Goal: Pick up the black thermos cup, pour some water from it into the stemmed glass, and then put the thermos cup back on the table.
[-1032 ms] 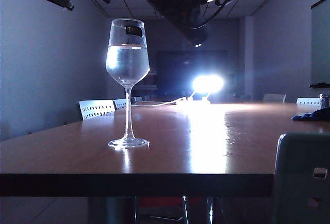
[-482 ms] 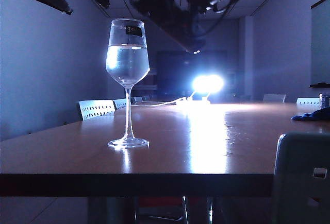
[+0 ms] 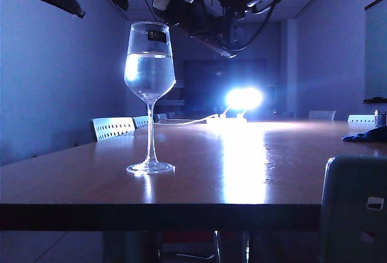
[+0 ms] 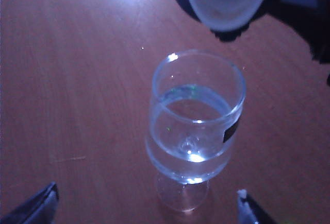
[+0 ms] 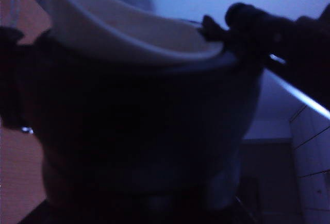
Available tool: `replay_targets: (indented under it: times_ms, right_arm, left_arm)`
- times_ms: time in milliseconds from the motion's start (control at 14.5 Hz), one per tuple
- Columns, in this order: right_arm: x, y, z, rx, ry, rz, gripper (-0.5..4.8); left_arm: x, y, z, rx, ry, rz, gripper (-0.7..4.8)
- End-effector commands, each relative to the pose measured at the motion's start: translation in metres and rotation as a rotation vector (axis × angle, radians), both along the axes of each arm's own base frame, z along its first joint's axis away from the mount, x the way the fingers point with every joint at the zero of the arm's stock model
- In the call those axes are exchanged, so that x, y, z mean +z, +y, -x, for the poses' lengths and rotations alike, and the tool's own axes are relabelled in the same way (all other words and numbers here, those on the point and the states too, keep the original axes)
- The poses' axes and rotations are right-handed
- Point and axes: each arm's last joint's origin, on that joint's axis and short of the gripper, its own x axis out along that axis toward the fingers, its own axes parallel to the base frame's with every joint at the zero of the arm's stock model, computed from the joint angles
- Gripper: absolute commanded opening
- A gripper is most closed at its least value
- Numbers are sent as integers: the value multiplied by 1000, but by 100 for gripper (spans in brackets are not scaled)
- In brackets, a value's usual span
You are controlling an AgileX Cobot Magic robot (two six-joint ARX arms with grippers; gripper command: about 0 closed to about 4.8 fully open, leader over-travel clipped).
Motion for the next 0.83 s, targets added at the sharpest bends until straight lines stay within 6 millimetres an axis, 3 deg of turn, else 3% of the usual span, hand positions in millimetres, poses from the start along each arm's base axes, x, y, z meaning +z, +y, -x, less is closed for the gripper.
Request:
replay_targets:
  times_ms: [69, 826]
  right_arm:
    - [16, -1, 3, 1, -158, 9, 178]
    - [28, -1, 4, 13, -345, 27, 179]
  left_arm:
    - [-2, -1, -1, -1, 11, -9, 479]
    - [-2, 0, -2, 14, 5, -18, 479]
